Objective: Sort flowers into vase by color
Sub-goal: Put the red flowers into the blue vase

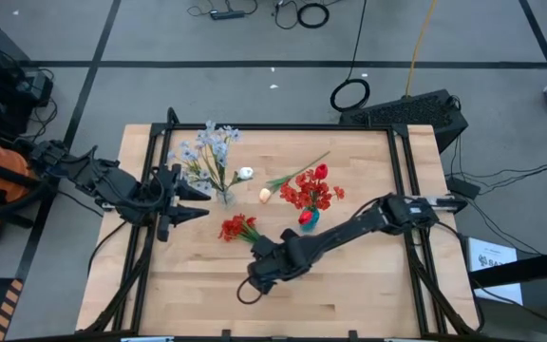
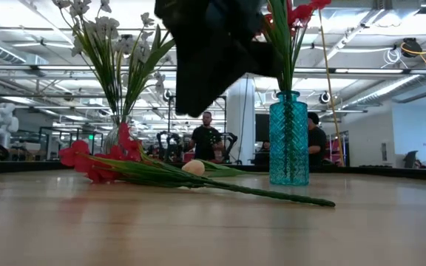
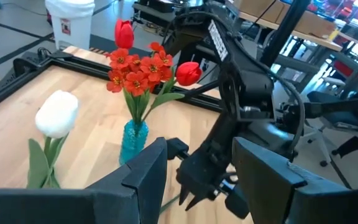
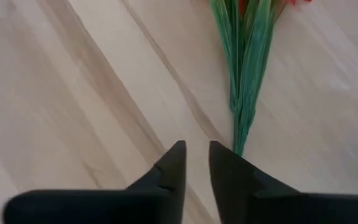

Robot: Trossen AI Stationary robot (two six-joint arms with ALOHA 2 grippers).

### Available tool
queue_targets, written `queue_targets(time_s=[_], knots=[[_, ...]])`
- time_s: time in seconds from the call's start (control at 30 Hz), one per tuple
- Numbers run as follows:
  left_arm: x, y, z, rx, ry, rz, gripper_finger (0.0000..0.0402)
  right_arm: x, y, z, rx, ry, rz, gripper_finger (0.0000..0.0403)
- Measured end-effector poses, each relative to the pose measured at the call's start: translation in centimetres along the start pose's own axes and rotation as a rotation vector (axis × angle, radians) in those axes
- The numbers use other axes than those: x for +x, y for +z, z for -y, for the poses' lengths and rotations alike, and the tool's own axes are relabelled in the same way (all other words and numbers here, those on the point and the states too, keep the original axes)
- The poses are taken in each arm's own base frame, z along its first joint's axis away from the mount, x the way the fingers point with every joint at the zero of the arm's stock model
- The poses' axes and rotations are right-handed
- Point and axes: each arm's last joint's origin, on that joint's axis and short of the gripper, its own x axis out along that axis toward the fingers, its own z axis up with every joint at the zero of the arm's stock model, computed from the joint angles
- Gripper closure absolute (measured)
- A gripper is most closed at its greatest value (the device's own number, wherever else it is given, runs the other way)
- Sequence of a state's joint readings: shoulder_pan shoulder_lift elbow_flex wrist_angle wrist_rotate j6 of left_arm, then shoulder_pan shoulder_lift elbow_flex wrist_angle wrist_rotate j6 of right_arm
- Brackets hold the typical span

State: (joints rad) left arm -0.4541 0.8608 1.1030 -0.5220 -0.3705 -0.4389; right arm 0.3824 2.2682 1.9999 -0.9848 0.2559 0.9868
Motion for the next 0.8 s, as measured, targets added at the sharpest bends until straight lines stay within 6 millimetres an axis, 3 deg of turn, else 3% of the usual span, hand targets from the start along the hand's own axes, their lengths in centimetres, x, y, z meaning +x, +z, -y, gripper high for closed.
queue_targets(time_s=[0.37, 0.57, 0.8], knots=[[0.0, 0.0, -0.1, 0.000, 0.029, 0.013, 0.0214, 2.6, 0.2, 0.2, 0.002, -0.078, 0.061, 0.0239], [0.1, 0.0, -0.1, 0.002, 0.032, 0.007, 0.0214, 4.3, 0.3, 0.7, 0.012, -0.109, 0.032, 0.0230], [0.1, -0.1, -0.1, -0.015, 0.036, 0.002, 0.0214, 4.9, -0.1, 1.5, 0.057, -0.173, -0.036, 0.0242]])
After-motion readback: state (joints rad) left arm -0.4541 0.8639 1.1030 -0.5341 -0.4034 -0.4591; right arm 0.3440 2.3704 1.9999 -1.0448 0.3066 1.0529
